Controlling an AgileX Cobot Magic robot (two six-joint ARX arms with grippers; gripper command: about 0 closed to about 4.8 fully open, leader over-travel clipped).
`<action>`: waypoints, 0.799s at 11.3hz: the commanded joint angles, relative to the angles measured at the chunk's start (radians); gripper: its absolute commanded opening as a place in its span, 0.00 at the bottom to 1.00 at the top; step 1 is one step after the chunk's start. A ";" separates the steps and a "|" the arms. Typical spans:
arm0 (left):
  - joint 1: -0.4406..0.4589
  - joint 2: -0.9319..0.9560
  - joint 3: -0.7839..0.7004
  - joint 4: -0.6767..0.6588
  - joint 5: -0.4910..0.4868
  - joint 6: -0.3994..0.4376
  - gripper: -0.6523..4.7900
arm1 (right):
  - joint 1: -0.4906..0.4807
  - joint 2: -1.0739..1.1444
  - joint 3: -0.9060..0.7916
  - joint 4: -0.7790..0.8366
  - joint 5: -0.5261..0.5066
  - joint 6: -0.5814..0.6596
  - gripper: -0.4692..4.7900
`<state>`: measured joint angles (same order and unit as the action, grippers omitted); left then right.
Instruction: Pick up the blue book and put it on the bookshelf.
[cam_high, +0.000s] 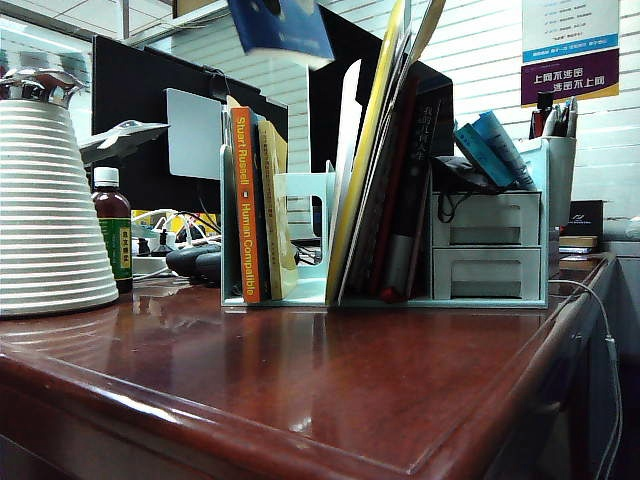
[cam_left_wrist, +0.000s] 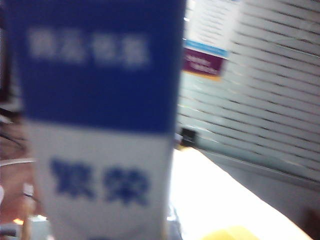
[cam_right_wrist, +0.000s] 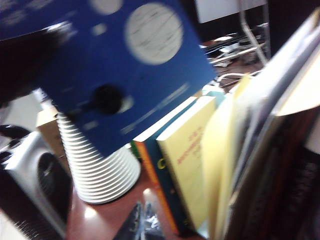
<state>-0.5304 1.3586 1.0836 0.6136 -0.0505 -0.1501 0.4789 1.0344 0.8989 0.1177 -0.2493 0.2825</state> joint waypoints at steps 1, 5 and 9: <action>-0.016 0.065 0.051 0.153 -0.066 0.023 0.11 | 0.002 -0.008 0.004 0.021 -0.046 -0.002 0.07; -0.025 0.180 0.100 0.219 -0.116 0.047 0.11 | 0.002 -0.028 0.004 0.018 -0.051 0.001 0.07; -0.040 0.297 0.177 0.223 -0.201 0.098 0.11 | 0.002 -0.033 0.004 0.017 -0.113 0.005 0.07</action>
<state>-0.5636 1.6478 1.2327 0.7444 -0.2264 -0.0811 0.4793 1.0069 0.8989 0.1165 -0.3489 0.2840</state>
